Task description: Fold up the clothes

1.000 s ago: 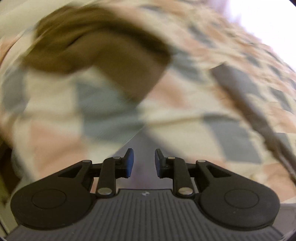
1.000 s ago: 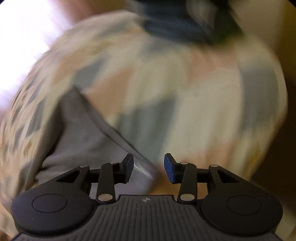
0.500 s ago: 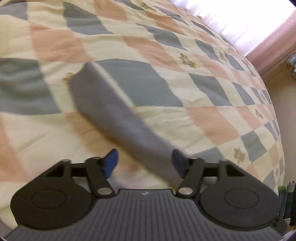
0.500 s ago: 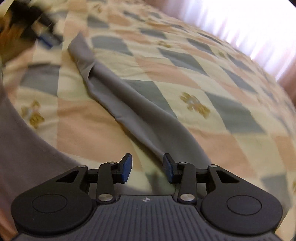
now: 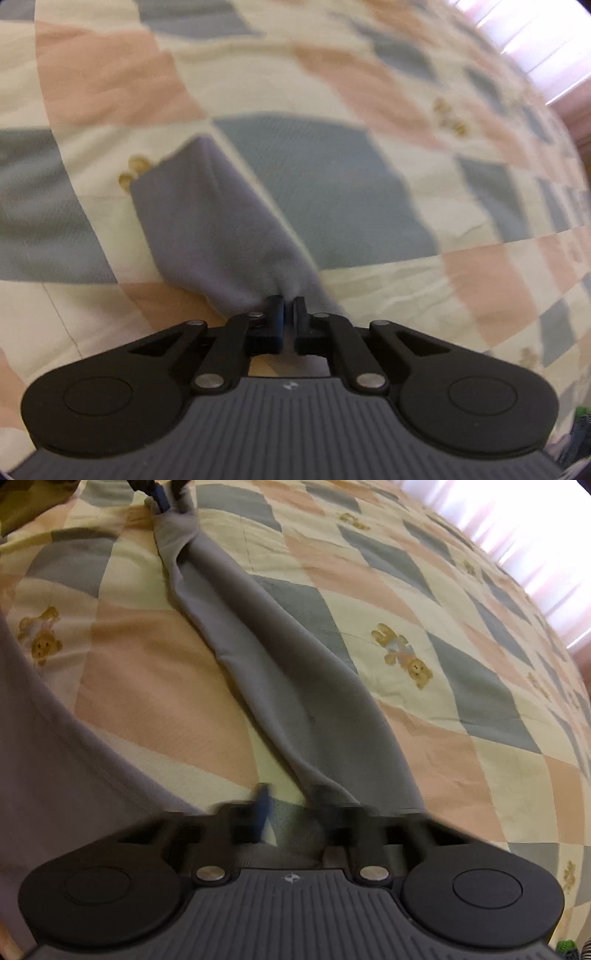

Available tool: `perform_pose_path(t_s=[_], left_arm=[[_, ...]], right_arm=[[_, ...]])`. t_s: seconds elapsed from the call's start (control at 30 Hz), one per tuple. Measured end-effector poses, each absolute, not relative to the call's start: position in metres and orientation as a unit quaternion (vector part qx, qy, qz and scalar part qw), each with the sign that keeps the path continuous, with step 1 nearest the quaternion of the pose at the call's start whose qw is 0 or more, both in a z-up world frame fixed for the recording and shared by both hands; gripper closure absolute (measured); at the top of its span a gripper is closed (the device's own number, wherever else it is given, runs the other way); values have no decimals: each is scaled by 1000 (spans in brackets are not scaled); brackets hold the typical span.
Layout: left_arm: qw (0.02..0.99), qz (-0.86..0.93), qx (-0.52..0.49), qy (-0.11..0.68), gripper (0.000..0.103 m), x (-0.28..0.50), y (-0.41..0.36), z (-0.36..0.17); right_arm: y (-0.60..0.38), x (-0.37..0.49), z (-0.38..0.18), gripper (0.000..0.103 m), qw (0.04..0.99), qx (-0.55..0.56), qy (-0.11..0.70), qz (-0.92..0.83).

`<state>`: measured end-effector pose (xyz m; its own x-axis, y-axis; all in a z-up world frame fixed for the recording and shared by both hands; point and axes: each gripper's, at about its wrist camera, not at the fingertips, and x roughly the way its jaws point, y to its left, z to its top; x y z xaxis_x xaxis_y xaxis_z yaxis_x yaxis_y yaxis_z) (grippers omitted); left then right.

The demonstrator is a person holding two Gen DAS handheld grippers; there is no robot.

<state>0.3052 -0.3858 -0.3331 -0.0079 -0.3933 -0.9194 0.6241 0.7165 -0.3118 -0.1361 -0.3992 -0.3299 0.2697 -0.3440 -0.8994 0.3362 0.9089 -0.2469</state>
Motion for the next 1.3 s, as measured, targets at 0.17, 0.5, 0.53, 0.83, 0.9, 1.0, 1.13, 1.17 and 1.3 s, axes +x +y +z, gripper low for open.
perform_pose_path(t_s=[0.17,0.5,0.53,0.83,0.9,1.0,1.13,1.17,1.3], left_arm=[[727,-423,53,538,101,319,-410,-284],[775,-415,107,463,73,333,-438,-275],[764,-406,100,491,73,338,-428,-286],[680,-343,-129,636,72,386,-396,-346],[683,-335,-140,634,72,389,-408,-349],[686,-333,-132,634,72,391,-427,-357],[687,-352,-104,627,103,387,-438,-360],[691,-362,-95,619,103,384,-437,-356],[719,-418,-70,550,103,373,-428,-312]], right_arm=[[-436,-135,-289,103,824,4,496,-275],[-516,-135,-251,49,824,98,408,-381],[-509,-139,-254,49,821,103,416,-376],[-460,-190,-302,49,752,482,280,-353],[-454,-204,-321,49,695,588,192,-367],[-441,-226,-355,48,590,700,37,-401],[-435,-237,-384,51,491,742,-87,-449],[-435,-237,-388,55,475,747,-103,-453],[-436,-236,-393,95,448,754,-136,-461]])
